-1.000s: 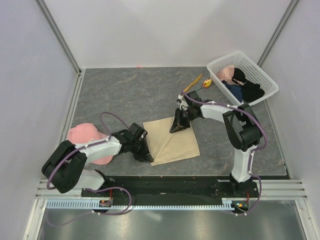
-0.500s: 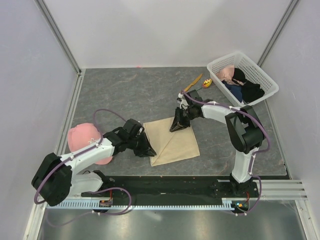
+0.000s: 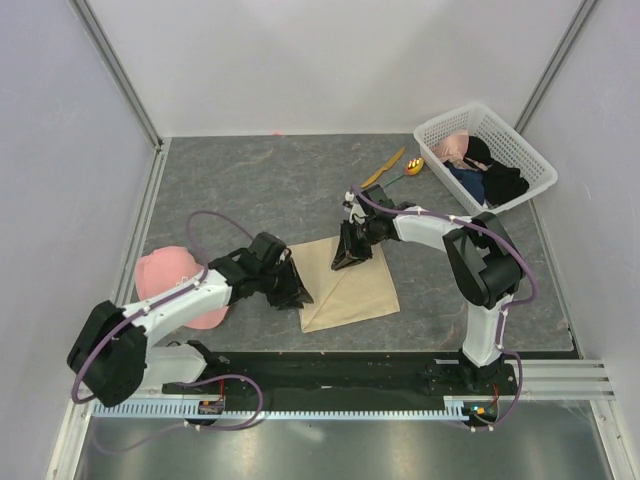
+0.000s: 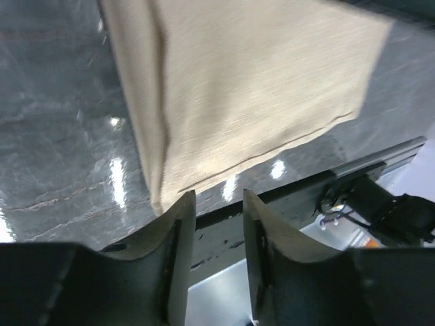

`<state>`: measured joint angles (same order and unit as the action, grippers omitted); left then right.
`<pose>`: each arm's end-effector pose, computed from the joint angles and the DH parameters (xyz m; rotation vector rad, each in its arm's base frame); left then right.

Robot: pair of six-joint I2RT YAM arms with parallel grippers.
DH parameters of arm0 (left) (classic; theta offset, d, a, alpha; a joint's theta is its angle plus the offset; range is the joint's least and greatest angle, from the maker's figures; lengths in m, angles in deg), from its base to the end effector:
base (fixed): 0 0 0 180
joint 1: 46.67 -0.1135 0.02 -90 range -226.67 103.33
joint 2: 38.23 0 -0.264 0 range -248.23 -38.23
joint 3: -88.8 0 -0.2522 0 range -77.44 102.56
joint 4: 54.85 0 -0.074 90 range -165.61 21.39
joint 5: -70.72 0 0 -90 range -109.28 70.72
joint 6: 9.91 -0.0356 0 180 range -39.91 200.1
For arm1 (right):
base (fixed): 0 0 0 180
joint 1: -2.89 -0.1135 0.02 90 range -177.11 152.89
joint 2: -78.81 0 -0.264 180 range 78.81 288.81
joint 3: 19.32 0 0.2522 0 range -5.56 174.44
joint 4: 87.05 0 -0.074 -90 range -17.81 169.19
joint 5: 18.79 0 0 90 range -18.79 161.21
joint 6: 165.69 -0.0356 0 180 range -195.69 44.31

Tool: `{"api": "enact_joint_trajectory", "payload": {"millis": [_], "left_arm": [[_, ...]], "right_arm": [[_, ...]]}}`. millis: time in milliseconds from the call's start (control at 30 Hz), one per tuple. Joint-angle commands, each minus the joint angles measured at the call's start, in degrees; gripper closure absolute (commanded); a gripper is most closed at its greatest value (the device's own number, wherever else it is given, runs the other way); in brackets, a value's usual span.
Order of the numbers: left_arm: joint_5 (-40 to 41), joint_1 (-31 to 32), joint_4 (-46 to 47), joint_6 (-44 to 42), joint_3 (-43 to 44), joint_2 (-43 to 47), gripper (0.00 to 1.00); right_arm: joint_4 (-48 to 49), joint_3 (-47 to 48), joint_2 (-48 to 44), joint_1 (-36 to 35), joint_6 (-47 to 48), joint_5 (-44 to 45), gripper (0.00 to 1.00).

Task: Fold the napkin into a case and place the utensils inside
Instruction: Smooth out the upper triangle-folded napkin at the center of the board.

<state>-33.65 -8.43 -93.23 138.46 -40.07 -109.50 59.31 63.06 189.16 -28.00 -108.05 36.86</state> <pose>0.1741 -0.1485 0.1842 -0.3971 2.8148 -0.8361 0.3190 0.2142 0.1518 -0.1844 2.8244 1.1169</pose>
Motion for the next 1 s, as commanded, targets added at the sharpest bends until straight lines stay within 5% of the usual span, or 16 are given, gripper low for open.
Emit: {"api": "enact_joint_trajectory", "payload": {"millis": [0,67,233,533,967], "left_arm": [[5.32,-3.51,-7.96,-4.49,8.32,4.2,0.5],[5.06,-7.73,-9.38,-6.59,9.83,2.72,0.39],[2.77,-15.9,-10.62,-15.97,16.85,-6.94,0.35],[-0.48,-19.08,-7.11,-27.6,28.81,-25.39,0.41],[0.75,-18.2,-5.09,-28.84,30.23,-31.92,0.44]], "right_arm": [[-4.28,4.15,-2.67,-0.22,2.74,1.65,0.77],[-7.0,4.85,-4.86,-0.22,3.35,3.05,0.75],[-11.49,5.39,-9.88,-0.31,4.93,4.55,0.67],[-13.87,3.19,-14.72,-1.62,6.17,5.7,0.62],[-12.9,2.48,-13.58,-2.94,5.82,6.13,0.63]]}}
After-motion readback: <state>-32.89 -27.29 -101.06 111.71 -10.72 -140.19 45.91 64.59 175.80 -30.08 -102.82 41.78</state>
